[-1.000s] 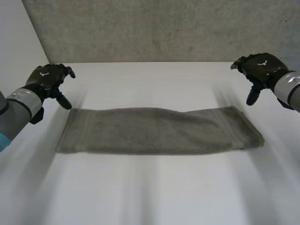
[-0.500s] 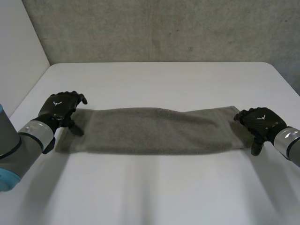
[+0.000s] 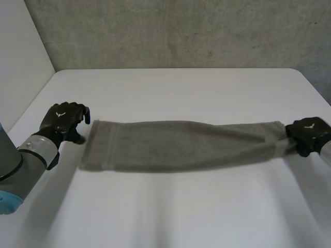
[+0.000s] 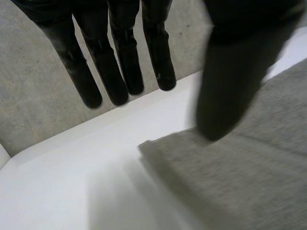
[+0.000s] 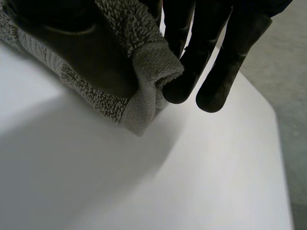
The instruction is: Fold the towel.
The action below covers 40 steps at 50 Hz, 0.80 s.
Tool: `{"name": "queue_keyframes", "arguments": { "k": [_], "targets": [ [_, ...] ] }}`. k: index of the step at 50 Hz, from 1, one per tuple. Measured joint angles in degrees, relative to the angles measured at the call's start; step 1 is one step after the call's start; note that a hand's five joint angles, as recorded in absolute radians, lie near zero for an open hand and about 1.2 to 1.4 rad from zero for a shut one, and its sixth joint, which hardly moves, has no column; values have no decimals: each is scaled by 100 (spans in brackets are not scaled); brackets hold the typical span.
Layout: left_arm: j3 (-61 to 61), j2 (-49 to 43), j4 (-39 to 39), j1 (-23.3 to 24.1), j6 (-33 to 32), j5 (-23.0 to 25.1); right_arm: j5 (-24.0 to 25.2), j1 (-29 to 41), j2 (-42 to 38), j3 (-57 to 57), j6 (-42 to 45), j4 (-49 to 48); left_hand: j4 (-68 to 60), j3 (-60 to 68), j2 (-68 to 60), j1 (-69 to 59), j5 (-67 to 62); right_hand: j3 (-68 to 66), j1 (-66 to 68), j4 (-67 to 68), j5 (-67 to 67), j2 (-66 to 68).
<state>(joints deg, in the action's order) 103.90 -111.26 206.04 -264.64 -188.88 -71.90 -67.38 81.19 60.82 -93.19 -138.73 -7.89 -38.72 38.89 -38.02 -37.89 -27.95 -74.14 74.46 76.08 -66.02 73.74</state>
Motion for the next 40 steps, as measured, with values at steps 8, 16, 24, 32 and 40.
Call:
{"name": "queue_keyframes", "arguments": {
  "k": [8,16,24,32,40],
  "targets": [
    [-1,-10,-2,27,0,-4,-7,-716,25,465,54,63,886,-905,873,823,1021,-1,25,0,0,0],
    [-1,-2,-2,32,0,-8,-48,-1197,87,1214,194,242,1267,-1279,1212,1148,1431,-33,31,0,-1,0],
    [4,7,-3,50,0,-7,-127,-427,424,2162,91,901,-1385,1353,-1464,-1420,-1446,-35,33,0,-1,23],
    [28,30,-2,60,0,-7,-609,1793,516,2733,45,1127,-3868,3712,-3792,-3716,-3729,-34,33,0,0,22],
    [44,43,-2,62,1,-8,-1080,4027,-191,2966,229,1008,-3327,3302,-3353,-3442,-3424,2312,-2484,-2500,2572,-2414]
  ]
}}
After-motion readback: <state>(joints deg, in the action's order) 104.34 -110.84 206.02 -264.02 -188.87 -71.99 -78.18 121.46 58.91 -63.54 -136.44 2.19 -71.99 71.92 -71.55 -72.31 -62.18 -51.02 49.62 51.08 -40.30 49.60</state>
